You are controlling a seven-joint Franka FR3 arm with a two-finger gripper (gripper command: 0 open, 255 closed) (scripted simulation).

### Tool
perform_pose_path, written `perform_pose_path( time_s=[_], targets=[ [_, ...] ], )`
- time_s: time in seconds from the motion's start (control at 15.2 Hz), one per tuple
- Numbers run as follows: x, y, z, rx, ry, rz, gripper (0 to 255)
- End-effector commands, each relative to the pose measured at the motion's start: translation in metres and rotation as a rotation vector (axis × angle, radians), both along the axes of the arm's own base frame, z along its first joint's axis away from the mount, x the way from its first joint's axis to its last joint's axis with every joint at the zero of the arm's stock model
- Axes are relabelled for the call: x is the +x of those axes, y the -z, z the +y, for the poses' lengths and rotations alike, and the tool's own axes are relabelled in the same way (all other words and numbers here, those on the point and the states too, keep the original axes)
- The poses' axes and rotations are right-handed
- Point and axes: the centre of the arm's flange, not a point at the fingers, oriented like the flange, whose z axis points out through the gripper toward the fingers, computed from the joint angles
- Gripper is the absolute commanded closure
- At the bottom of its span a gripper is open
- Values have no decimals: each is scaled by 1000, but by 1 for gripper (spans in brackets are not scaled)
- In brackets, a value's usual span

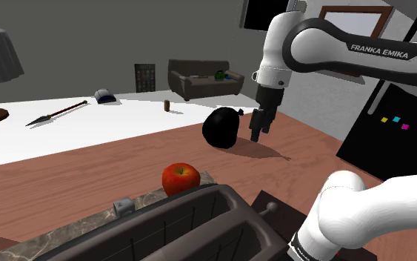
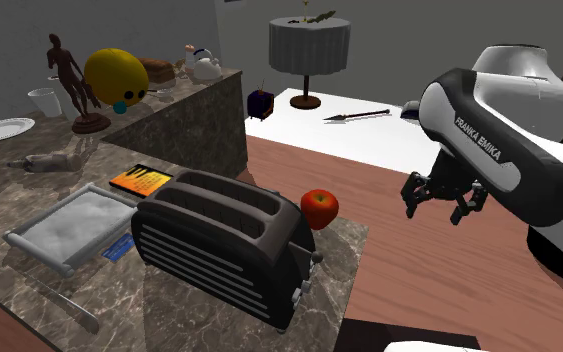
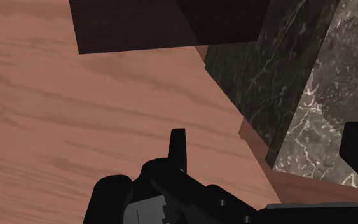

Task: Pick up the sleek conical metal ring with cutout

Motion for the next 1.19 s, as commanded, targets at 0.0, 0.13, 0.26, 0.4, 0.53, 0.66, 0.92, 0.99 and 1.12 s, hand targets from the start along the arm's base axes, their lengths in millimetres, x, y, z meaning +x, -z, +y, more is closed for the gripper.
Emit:
perform_pose_path(
  time_s=[0.0,0.13,0.26,0.4,0.53,0.66,0.92,0.99,1.12],
  targets=[
    [0,0,0,0,0,0,0],
    [8,5,25,-1,16,7,0],
    [16,10,50,-2,33,14,0],
    [24,15,75,-4,49,20,0],
    [33,20,99,-5,65,27,0],
    [42,25,124,-6,81,34,0],
    [61,36,172,-8,114,48,0],
    [66,39,184,-9,122,51,0],
    [77,44,208,-10,138,58,0]
  ],
)
